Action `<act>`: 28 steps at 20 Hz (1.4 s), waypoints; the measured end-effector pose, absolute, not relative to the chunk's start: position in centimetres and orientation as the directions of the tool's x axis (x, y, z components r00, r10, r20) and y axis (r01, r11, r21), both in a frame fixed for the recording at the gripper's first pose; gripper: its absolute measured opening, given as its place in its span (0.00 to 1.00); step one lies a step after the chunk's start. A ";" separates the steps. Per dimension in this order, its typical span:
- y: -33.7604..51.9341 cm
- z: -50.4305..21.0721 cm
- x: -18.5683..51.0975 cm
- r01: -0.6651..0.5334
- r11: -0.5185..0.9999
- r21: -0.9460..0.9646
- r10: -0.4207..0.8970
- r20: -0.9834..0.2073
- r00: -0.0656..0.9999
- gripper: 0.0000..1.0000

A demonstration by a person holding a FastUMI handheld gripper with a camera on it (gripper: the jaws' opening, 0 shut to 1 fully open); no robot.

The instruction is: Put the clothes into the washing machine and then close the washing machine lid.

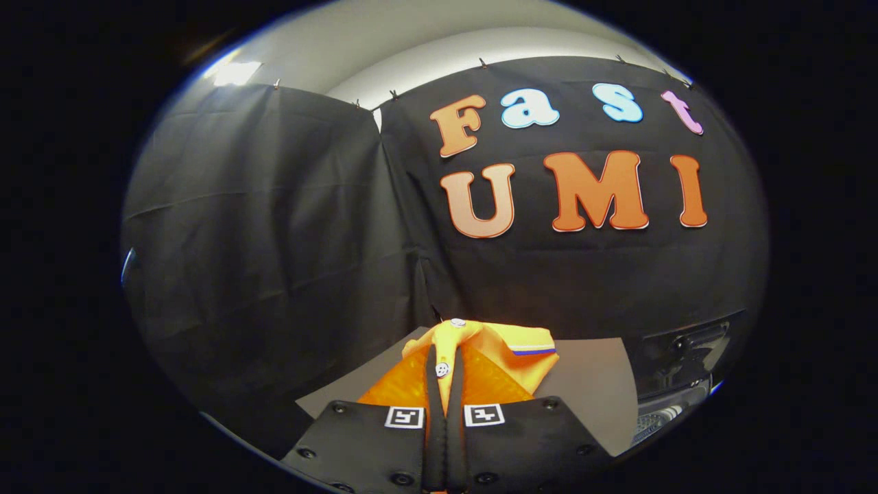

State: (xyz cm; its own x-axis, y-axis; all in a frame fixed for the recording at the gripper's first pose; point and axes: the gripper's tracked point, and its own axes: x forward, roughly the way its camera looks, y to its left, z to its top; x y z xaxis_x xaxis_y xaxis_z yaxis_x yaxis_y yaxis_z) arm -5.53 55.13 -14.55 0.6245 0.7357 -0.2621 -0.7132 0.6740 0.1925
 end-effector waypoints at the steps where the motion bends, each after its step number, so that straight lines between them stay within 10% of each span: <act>1: 54.8 -14.5 -4.9 -0.702 0.685 0.195 0.726 -0.256 0.638 0.08; 14: 40.4 -1.6 2.8 -0.695 0.706 0.135 0.706 -0.063 0.705 0.08; 28: 17.9 -2.6 12.5 -0.551 0.824 0.129 0.561 -0.049 0.827 0.08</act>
State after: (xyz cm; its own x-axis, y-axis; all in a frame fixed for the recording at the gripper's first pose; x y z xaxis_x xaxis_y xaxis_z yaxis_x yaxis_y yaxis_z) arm 12.49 17.92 -2.56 0.8267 0.5605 -0.0489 -0.5513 0.8243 0.1287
